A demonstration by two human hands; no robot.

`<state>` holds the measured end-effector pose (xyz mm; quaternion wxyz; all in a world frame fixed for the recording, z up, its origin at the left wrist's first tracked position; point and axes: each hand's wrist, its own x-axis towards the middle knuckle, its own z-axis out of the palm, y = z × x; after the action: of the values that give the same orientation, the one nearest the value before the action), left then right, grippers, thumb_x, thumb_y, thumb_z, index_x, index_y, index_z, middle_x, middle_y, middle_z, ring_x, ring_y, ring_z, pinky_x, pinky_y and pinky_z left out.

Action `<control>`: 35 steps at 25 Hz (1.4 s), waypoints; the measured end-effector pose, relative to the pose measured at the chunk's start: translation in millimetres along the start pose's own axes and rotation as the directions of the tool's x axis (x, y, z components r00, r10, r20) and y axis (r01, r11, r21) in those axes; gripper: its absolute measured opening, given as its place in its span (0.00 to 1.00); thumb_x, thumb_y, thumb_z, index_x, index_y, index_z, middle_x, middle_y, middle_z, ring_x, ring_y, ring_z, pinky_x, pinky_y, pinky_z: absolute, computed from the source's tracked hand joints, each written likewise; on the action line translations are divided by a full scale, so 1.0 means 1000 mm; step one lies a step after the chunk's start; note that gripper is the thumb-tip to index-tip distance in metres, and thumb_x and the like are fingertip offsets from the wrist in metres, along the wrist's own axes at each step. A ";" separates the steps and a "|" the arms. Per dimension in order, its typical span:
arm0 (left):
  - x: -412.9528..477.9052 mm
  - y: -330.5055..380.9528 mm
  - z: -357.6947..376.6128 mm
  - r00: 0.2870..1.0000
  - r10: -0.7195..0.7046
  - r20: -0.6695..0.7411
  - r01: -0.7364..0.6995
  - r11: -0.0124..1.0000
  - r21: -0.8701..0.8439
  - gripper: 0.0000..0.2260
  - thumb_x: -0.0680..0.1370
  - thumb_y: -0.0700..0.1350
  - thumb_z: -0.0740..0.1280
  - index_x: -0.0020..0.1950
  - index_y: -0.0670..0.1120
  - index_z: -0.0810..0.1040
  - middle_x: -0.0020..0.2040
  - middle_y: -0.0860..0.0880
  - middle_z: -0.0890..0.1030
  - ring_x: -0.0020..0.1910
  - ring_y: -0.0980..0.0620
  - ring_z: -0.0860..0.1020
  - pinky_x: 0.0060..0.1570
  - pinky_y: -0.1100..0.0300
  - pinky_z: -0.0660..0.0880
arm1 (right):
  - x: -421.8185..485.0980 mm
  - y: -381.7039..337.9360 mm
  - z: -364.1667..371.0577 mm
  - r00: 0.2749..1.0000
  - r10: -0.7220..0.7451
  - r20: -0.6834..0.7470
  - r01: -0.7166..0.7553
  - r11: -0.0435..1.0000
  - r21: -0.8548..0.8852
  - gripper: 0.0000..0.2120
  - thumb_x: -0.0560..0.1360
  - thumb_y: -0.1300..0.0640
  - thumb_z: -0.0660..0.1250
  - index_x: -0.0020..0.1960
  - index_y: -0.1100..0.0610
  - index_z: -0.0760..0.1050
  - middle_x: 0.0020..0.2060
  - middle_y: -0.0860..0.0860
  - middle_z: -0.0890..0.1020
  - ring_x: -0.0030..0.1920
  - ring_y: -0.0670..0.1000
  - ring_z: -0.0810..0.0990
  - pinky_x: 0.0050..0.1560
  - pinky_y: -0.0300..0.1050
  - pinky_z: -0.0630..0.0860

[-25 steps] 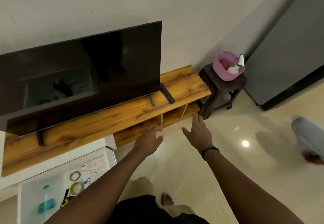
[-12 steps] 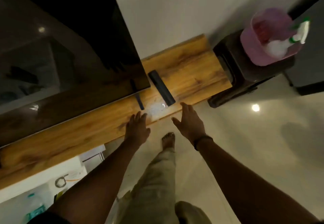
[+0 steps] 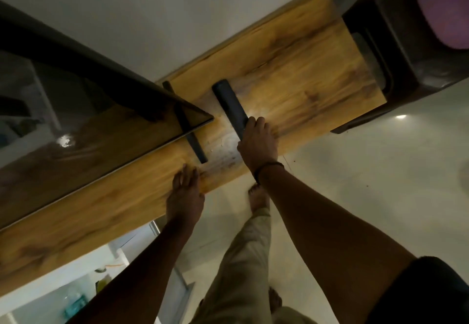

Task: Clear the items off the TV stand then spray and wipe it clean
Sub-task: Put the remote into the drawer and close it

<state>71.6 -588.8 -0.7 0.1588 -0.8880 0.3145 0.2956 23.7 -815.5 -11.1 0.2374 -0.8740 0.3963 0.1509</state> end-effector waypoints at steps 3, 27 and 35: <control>-0.002 0.006 0.002 1.000 -0.002 -0.009 0.001 0.999 -0.033 0.37 0.82 0.51 0.68 0.85 0.48 0.51 0.84 0.42 0.51 0.82 0.40 0.53 0.74 0.46 0.69 | -0.012 0.002 0.001 1.000 0.019 0.000 -0.019 0.997 0.079 0.20 0.79 0.54 0.66 0.67 0.61 0.67 0.62 0.57 0.72 0.60 0.55 0.74 0.62 0.47 0.74; -0.396 -0.212 0.223 0.888 -0.290 0.358 0.270 -0.301 -0.914 0.11 0.81 0.37 0.69 0.62 0.35 0.76 0.58 0.36 0.82 0.55 0.40 0.83 0.44 0.53 0.84 | -0.545 -0.175 0.234 0.863 -0.298 0.407 0.161 0.927 0.338 0.16 0.72 0.58 0.71 0.58 0.60 0.75 0.53 0.57 0.74 0.56 0.59 0.74 0.49 0.52 0.75; -0.398 -0.387 0.298 0.877 -0.293 0.381 0.273 -0.349 -0.897 0.10 0.83 0.35 0.64 0.64 0.39 0.74 0.54 0.38 0.81 0.45 0.45 0.81 0.46 0.53 0.79 | -0.560 -0.284 0.360 0.850 -0.233 0.472 0.178 0.971 0.160 0.21 0.72 0.55 0.73 0.63 0.59 0.75 0.57 0.56 0.73 0.58 0.58 0.74 0.53 0.52 0.77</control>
<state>-51.6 26.4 54.5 -0.5334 -0.7108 -0.2713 0.3696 -145.0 -112.3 23.0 0.3922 -0.8305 0.2354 0.3179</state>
